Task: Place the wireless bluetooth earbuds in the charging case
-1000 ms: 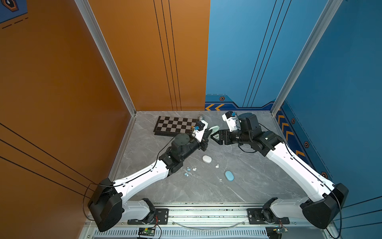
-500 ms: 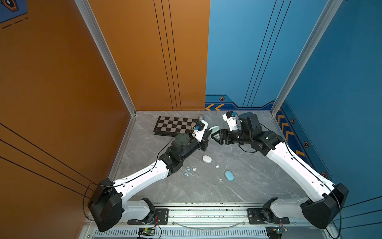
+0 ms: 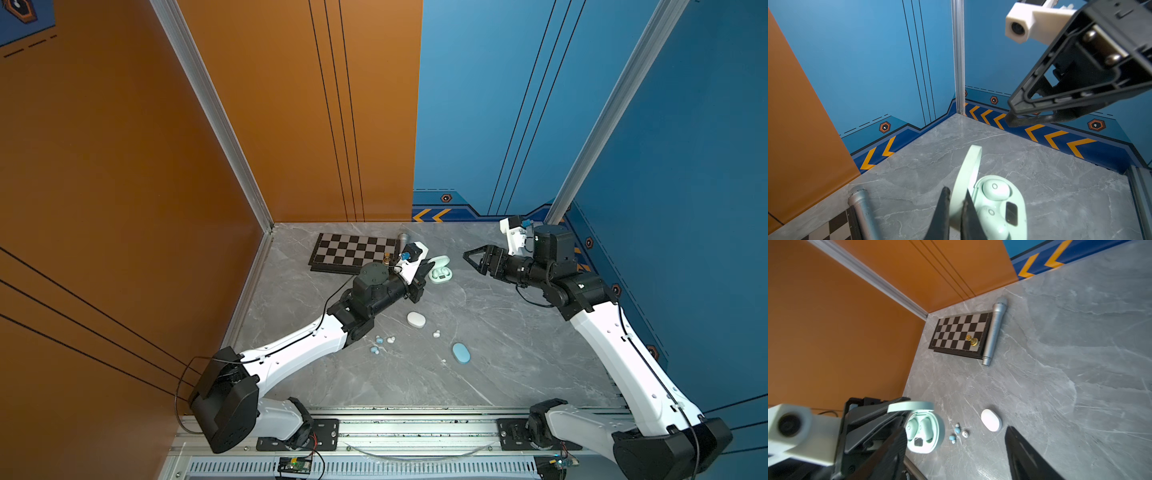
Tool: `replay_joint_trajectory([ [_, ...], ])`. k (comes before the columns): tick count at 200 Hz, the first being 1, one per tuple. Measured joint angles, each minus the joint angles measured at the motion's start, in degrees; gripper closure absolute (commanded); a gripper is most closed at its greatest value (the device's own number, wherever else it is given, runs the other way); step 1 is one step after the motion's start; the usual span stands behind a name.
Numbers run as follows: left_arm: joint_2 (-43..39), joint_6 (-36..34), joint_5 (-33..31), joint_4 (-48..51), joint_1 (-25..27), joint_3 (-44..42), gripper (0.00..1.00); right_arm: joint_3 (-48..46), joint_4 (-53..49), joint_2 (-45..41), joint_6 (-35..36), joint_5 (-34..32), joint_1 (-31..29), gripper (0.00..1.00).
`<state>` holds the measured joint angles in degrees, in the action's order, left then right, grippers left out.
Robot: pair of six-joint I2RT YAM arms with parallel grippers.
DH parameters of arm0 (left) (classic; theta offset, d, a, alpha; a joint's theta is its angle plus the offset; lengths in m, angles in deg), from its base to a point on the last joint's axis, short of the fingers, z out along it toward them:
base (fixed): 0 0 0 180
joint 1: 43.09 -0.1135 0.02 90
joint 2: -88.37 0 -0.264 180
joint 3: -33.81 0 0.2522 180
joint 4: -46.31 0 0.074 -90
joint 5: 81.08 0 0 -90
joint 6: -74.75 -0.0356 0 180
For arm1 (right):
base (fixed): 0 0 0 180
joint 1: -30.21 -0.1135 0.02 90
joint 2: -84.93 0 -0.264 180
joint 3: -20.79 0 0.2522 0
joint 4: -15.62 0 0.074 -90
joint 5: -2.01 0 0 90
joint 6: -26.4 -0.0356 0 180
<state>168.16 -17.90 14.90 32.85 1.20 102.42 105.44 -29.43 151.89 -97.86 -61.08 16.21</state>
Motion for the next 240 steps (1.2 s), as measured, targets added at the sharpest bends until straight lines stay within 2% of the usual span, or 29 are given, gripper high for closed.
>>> replay_joint_trajectory([
  [59, 13.92, -2.78, 2.38, -0.55, 4.11, 4.98, 1.0, -10.43, -1.2, 0.37, -12.09, -10.21, 9.38, 0.28],
  [96, 23.8, -2.89, 2.43, -4.17, 6.03, 7.08, 1.0, -12.96, -1.75, 3.54, -14.91, -13.7, 11.1, 0.28],
  [143, 34.58, -1.4, 1.81, -7.93, 7.06, 9.2, 1.0, -13.22, -1.62, 8.37, -16.26, -14.82, 11.76, 0.29],
  [191, 39.39, 0.24, 1.53, -9.51, 7.15, 10.05, 1.0, -13.22, -0.74, 12.41, -17.0, -14.75, 11.76, 0.29],
  [240, 42.23, 2.38, 1.53, -10.38, 7.15, 11.54, 0.85, -13.22, 0.04, 14.29, -17.05, -14.47, 11.76, 0.29],
])
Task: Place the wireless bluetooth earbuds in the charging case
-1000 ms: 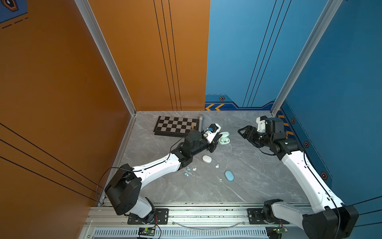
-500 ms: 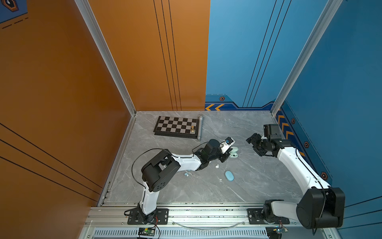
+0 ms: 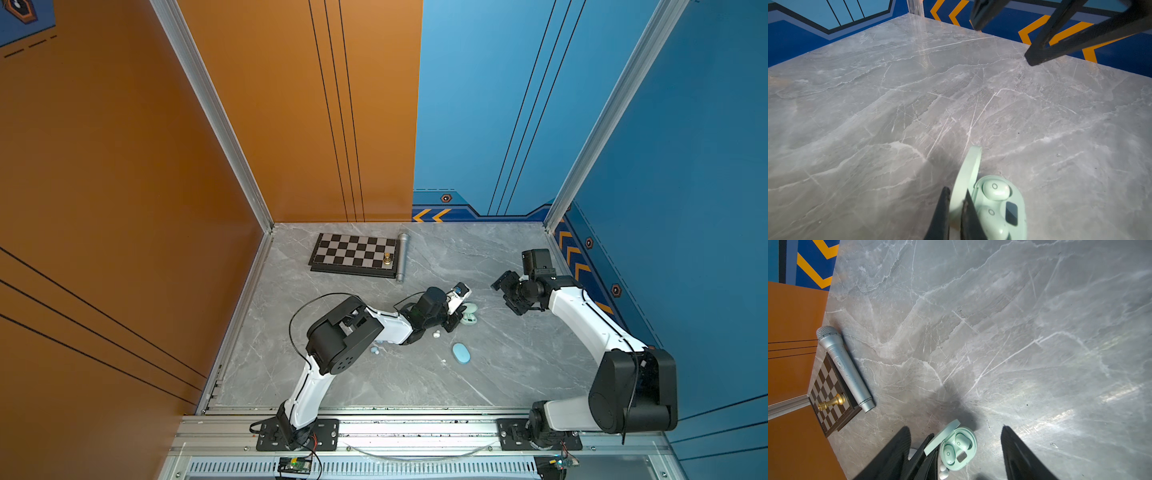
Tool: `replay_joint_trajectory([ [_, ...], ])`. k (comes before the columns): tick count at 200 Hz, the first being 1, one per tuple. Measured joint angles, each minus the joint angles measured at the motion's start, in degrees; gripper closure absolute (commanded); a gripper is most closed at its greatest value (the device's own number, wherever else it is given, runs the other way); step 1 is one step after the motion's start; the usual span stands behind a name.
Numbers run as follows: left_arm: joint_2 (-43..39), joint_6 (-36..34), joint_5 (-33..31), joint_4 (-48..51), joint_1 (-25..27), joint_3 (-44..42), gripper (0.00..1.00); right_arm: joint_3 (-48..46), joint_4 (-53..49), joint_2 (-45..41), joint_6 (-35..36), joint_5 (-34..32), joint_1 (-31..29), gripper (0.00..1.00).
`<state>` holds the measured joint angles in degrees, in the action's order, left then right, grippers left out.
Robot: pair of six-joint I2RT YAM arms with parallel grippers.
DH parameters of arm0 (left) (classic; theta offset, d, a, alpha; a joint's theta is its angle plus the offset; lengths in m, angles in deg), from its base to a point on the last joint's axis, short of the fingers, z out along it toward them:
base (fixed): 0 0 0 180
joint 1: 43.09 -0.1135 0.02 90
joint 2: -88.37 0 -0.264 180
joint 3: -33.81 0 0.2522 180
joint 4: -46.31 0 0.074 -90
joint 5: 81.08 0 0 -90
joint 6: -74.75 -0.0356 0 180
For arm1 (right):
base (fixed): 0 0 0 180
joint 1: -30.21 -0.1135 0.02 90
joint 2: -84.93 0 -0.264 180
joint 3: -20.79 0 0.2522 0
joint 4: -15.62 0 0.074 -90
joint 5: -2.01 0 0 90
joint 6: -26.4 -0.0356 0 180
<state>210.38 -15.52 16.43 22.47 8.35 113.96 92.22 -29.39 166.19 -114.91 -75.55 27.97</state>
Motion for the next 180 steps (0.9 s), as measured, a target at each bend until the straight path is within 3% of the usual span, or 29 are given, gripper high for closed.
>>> replay_joint_trajectory([
  [81, 1.77, 2.25, -0.39, -1.22, -0.07, 1.16, 0.75, 0.0, 0.39, 0.52, 0.07, 0.81, 0.0, 0.28],
  [102, 1.75, 2.67, -1.07, -1.66, -0.07, 0.9, 0.67, 0.0, 0.37, 0.52, 0.44, 0.92, 0.0, 0.26],
  [134, -2.54, 2.82, -2.19, -1.09, -0.17, -4.22, 0.43, 0.04, 0.28, 0.5, 4.13, 2.19, -0.59, 0.19],
  [145, -6.86, 2.64, -2.43, -0.37, -0.22, -7.3, 0.23, 0.5, -0.28, 0.74, 6.05, 2.36, -1.29, 0.18],
  [146, -7.17, 2.69, -2.38, -0.33, -0.24, -7.5, 0.2, 0.59, -0.33, 0.79, 6.21, 2.36, -1.33, 0.17],
  [148, -7.98, 3.08, -2.6, -0.37, -0.28, -8.09, 0.06, 0.81, -0.61, 0.9, 6.64, 2.34, -1.53, 0.17],
  [150, -9.01, 3.3, -2.69, -0.31, -0.33, -8.66, 0.0, 1.05, -0.76, 1.03, 6.97, 2.36, -1.7, 0.17],
  [180, -26.4, 4.5, -2.34, 3.17, -0.83, -15.15, 0.02, 4.46, -2.82, 5.05, 11.69, 2.29, -4.0, 0.15],
])
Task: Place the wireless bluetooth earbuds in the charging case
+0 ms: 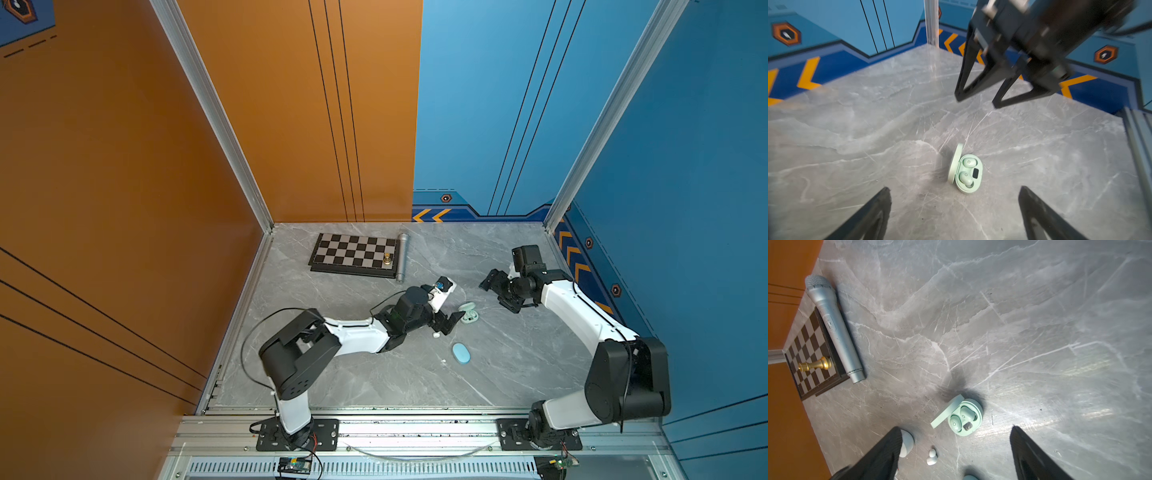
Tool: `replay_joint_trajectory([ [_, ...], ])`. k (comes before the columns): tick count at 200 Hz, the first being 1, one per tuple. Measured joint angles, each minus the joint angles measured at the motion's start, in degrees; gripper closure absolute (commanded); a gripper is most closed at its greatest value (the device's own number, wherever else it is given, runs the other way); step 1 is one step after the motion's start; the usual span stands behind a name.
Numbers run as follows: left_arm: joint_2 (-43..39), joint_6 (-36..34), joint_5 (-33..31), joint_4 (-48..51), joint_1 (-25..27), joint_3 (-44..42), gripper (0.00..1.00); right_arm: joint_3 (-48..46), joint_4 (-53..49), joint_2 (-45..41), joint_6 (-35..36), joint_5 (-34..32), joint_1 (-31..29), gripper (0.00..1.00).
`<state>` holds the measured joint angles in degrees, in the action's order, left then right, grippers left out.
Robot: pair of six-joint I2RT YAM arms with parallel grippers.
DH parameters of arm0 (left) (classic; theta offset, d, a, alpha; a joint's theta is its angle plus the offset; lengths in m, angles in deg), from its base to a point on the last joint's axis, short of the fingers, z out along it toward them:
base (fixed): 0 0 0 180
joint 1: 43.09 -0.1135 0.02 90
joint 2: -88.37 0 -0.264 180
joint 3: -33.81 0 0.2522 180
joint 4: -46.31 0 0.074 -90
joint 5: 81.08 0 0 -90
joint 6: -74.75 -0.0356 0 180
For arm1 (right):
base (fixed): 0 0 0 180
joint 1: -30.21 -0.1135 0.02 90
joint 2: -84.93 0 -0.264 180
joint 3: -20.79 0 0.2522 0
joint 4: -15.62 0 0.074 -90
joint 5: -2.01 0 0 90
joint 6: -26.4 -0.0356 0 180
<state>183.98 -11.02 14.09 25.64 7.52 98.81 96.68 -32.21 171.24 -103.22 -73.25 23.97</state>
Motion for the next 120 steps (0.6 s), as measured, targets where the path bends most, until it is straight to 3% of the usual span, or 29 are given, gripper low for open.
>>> replay_joint_trajectory([
  [25, -13.44, 2.97, 0.44, 8.5, -0.09, -0.61, 0.02, 1.75, -1.53, 3.93, 2.84, -0.02, -1.4, 0.14],
  [52, -22.01, 7.67, 0.68, 19.43, -0.09, -1.07, 0.02, 3.45, -3.13, 7.48, 5.18, -0.15, -2.49, 0.14],
  [120, -26.25, 12.35, -3.48, 31.28, 1.62, -6.49, 0.02, 4.07, -4.11, 10.16, 8.15, -2.45, -4.83, 0.17],
])
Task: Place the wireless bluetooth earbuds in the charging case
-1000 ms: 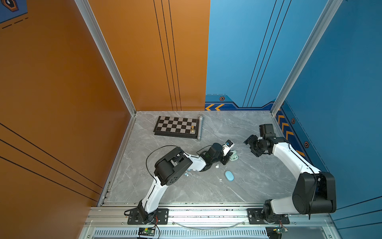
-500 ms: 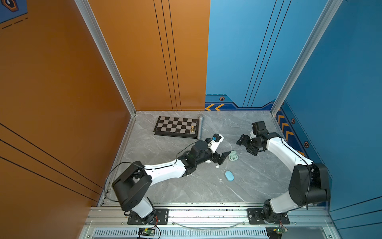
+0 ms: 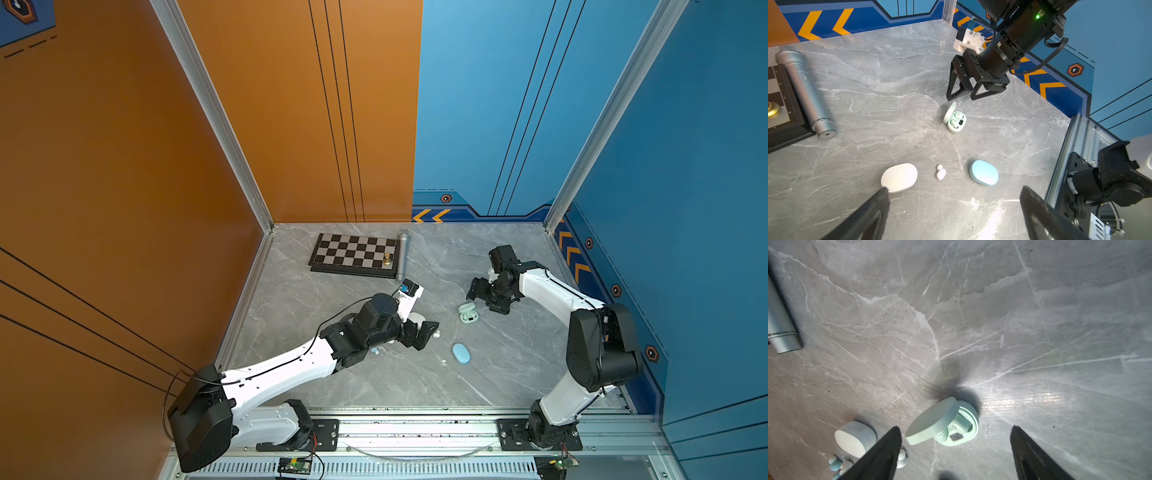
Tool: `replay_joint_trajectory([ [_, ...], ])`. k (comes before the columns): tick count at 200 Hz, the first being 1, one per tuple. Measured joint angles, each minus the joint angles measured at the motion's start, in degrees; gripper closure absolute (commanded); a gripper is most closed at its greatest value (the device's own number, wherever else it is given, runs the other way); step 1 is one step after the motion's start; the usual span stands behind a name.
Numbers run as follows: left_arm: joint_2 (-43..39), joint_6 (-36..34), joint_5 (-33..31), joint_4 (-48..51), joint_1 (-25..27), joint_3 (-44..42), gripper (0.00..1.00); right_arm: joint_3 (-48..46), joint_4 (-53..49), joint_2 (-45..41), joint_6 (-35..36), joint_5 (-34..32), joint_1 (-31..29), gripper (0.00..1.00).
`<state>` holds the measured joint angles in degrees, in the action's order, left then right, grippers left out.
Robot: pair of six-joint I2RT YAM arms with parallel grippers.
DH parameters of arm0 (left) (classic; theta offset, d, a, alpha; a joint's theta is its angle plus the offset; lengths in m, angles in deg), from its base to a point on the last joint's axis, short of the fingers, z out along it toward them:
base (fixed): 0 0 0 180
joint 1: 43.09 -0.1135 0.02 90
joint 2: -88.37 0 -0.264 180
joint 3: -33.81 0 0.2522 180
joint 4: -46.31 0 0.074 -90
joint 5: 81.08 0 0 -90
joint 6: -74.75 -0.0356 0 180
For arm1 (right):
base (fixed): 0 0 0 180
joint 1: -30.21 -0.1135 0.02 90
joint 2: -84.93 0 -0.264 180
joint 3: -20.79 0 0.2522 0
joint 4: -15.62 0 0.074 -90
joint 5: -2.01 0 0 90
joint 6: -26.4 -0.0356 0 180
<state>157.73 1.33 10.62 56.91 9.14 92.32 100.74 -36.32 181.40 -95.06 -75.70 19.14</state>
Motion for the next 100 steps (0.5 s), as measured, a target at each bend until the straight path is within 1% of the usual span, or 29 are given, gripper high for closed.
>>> replay_joint_trajectory([
  [54, -0.81, 0.04, -2.71, 0.7, 1.6, 0.0, 0.02, -4.63, -0.13, -0.92, 0.22, -0.61, -0.96, 0.18],
  [100, -1.31, 0.44, -5.25, 0.9, 2.8, 0.0, 0.02, -9.2, -0.5, -7.13, 0.2, -0.61, -1.01, 0.19],
])
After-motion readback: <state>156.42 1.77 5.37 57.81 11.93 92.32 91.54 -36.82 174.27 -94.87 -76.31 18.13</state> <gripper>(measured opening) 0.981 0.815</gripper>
